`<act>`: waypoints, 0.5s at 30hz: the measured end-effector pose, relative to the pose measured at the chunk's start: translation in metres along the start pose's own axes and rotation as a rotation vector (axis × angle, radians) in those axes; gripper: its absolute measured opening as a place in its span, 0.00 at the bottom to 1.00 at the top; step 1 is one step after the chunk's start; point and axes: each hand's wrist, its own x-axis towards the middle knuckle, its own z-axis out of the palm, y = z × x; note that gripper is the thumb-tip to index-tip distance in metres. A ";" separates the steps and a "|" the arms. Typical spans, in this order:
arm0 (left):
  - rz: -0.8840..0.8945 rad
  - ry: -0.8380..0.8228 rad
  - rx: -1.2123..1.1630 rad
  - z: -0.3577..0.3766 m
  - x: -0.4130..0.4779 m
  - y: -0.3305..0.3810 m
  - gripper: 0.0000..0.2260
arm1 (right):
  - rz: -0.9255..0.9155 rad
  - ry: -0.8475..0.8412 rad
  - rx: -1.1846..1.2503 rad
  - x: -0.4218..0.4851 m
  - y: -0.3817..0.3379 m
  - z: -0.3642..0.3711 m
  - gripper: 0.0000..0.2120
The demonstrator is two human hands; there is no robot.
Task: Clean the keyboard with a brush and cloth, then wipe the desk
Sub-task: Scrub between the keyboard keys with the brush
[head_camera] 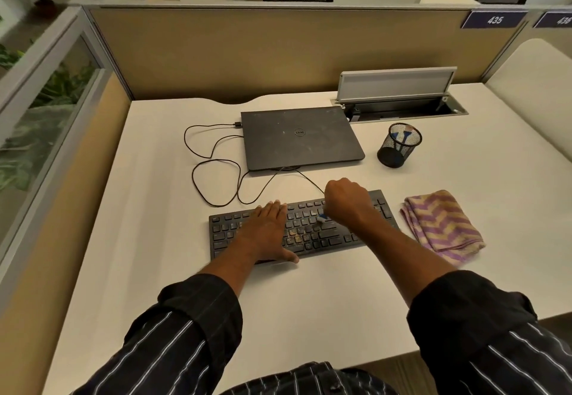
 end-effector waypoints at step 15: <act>-0.016 0.001 0.008 -0.003 0.012 0.019 0.59 | 0.015 -0.009 0.084 0.006 0.023 -0.002 0.08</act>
